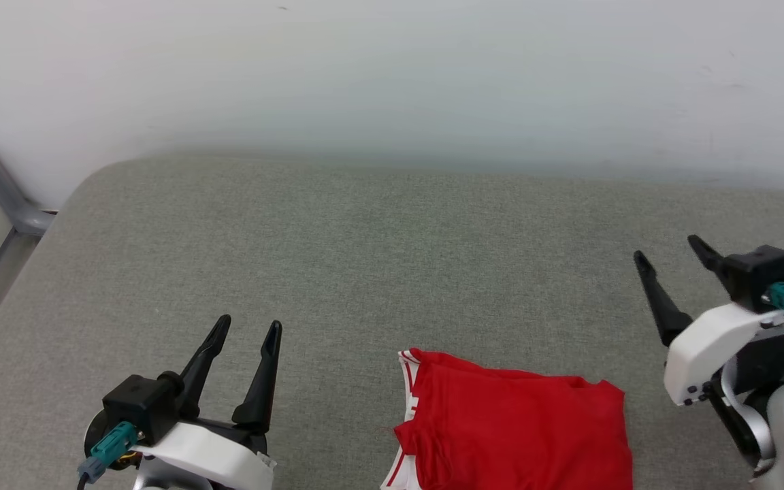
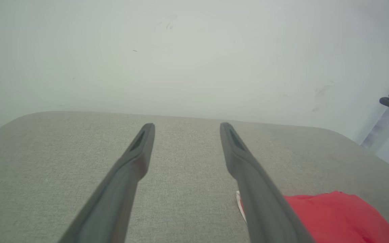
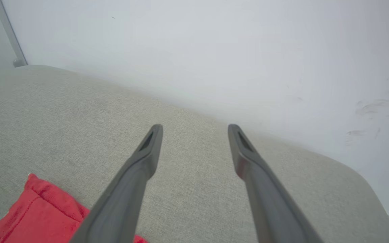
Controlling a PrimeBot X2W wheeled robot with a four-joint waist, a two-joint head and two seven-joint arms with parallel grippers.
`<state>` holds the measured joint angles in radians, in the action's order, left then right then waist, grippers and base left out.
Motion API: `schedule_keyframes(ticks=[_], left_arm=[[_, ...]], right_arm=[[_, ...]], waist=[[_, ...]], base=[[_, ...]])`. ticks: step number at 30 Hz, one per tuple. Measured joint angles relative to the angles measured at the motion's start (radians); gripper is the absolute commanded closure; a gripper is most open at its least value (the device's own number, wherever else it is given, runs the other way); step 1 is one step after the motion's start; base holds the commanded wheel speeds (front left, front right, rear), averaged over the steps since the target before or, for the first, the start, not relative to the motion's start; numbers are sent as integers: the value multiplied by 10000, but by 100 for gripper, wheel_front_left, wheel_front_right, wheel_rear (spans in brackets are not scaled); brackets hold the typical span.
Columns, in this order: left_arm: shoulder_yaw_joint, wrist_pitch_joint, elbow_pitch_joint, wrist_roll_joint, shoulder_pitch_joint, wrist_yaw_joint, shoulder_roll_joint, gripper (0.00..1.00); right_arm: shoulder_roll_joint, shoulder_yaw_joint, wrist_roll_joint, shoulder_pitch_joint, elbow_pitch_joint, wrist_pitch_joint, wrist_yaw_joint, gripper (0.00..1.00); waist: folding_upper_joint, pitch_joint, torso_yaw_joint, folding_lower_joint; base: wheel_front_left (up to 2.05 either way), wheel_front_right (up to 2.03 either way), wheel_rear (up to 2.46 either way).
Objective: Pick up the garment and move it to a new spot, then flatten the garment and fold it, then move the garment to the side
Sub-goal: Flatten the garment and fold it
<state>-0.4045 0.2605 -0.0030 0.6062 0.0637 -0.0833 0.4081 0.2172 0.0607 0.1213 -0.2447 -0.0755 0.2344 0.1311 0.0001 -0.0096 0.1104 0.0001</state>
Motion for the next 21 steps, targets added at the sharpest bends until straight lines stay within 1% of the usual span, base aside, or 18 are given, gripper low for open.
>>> schedule_keyframes(ticks=[2,5,10,13,17,21], left_arm=[[128,10,27,-146,-107,77,-115,0],[343,12,48,-351,-174,222,-274,0],[669,12,67,-861,-244,403,-629,0],[924,12,48,-1124,-258,610,-938,0],[1246,12,54,-1536,-367,836,-1256,0],[1505,12,88,-1990,-407,1039,-1519,0]], right_arm=[[226,-261,-151,183,159,-458,2,0],[228,-660,-228,577,385,-1057,0,0],[-188,-1450,-113,1436,840,-1755,0,0],[-470,-1778,-81,1861,1162,-2033,0,0],[-897,-1881,-59,2348,1358,-2353,0,0],[-1099,-1919,-75,2584,1338,-2522,0,0]], waist=[[0,20,-101,0],[0,76,-236,0],[0,146,-340,0],[0,177,-352,0],[0,181,-370,0],[0,210,-355,0]], base=[[0,0,0],[0,0,0],[0,0,0],[0,0,0],[0,0,0],[0,0,0]])
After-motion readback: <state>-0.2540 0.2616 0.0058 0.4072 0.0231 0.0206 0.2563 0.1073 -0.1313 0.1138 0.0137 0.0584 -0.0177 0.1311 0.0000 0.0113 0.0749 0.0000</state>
